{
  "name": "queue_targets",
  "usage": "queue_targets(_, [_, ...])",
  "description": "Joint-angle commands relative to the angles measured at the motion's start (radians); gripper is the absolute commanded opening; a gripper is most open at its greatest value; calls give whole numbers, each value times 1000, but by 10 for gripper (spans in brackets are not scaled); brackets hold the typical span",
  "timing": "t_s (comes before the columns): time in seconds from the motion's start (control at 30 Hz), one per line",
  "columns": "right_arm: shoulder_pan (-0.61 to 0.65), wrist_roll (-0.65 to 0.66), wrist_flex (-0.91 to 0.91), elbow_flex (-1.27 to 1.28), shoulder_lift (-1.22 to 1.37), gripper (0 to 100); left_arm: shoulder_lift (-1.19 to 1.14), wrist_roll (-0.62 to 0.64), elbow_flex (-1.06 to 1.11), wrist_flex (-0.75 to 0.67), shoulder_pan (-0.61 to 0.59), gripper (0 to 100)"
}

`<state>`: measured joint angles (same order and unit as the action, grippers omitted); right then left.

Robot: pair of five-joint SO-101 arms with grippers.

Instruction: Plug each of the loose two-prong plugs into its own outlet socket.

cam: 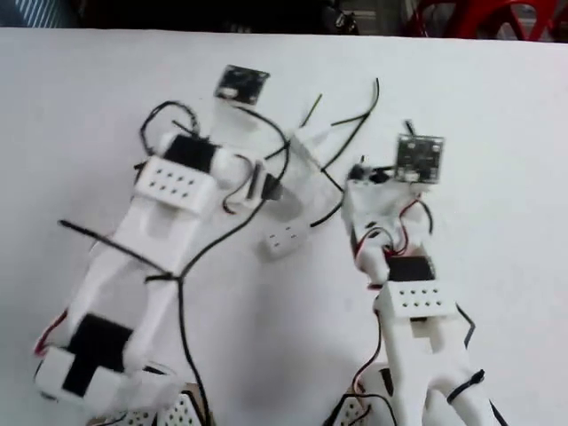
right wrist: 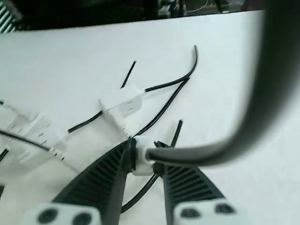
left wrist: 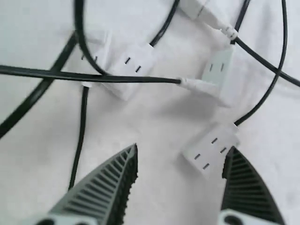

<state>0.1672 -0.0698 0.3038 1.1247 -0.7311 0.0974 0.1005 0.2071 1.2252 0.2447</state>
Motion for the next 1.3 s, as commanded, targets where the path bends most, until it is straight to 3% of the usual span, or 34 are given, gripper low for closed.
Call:
queue_targets(0.0, [76,35,51,-44,-5,19,183,-3,226,-270,-139,294])
queue_targets(0.13, [143,35,101,-44,-7,19,199,-2,350,-471,-245,294])
queue_targets(0.23, [208,34,153,-44,-8,20,199,-2,387,-526,-269,293])
queue_targets(0.47, [317,34,231,-44,-13,21,205,-2,390,-529,-282,293])
queue_targets(0.77, [349,34,222,-44,-4,21,208,0,374,-517,-314,293])
queue_targets(0.9, [390,34,225,-40,-4,20,208,0,327,-460,-364,293])
queue_targets(1.07, [394,35,229,-31,-2,19,208,87,282,-399,-450,293])
queue_targets(1.27, [412,137,154,28,-2,19,208,97,273,-393,-512,293])
